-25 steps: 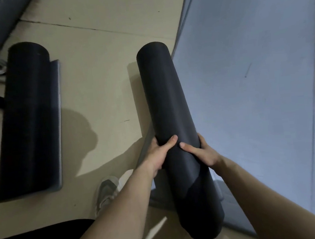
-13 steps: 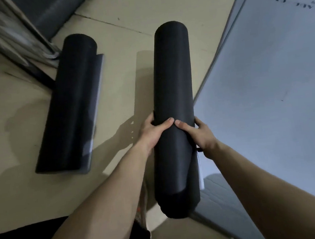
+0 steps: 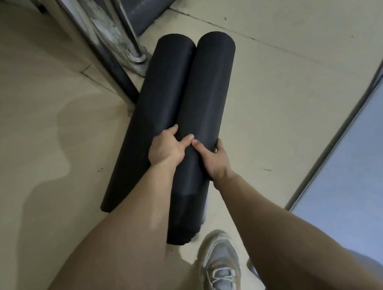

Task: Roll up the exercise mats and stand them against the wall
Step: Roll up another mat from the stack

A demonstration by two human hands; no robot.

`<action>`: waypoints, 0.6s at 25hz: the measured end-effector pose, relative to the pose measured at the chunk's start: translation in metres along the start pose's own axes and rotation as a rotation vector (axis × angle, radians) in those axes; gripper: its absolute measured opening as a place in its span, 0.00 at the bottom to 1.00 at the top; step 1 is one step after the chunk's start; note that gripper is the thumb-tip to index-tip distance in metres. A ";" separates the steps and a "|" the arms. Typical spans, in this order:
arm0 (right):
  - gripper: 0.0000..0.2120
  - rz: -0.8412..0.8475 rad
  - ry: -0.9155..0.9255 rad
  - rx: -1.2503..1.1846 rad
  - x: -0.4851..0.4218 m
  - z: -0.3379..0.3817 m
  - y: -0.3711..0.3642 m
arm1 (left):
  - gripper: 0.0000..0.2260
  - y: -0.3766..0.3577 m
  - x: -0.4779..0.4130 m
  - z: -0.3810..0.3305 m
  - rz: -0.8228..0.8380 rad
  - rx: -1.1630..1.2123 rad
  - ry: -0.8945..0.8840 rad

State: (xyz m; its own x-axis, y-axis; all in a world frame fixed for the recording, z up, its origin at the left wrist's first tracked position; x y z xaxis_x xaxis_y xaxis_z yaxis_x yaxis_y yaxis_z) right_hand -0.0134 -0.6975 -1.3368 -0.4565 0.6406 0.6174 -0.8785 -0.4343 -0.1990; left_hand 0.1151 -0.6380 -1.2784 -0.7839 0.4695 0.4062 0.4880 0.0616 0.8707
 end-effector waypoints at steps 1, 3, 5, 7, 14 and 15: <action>0.43 -0.004 0.010 0.031 -0.001 -0.003 0.001 | 0.29 -0.001 0.005 -0.004 -0.059 -0.067 0.019; 0.40 0.013 0.034 0.170 0.012 0.005 0.008 | 0.25 -0.001 0.018 -0.015 -0.157 -0.171 0.023; 0.38 0.011 0.085 0.397 0.038 0.018 0.033 | 0.22 -0.002 0.042 -0.037 -0.236 -0.269 -0.071; 0.33 -0.023 0.125 0.600 0.072 0.027 0.084 | 0.21 -0.011 0.082 -0.071 -0.240 -0.301 -0.207; 0.30 -0.372 -0.151 0.921 0.231 -0.027 0.384 | 0.25 -0.184 0.274 -0.173 0.438 -0.591 -0.863; 0.30 -0.379 -0.229 0.941 0.255 -0.049 0.420 | 0.29 -0.216 0.306 -0.172 0.495 -0.690 -0.958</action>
State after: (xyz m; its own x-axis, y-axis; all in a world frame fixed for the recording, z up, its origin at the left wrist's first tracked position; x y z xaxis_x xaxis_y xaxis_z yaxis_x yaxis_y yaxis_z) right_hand -0.5057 -0.6854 -1.2998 -0.0493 0.7453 0.6649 -0.4491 -0.6112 0.6518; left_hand -0.2965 -0.6593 -1.2943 0.1521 0.7732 0.6157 0.1226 -0.6329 0.7645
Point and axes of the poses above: each hand's wrist, its own x-axis away from the middle knuckle, its own y-axis out of the back of the hand, z = x × y, the point moved 3 cm from there along -x, towards the middle knuckle, and after that the axes turned 12 degrees about -x, right-handed, at the moved point
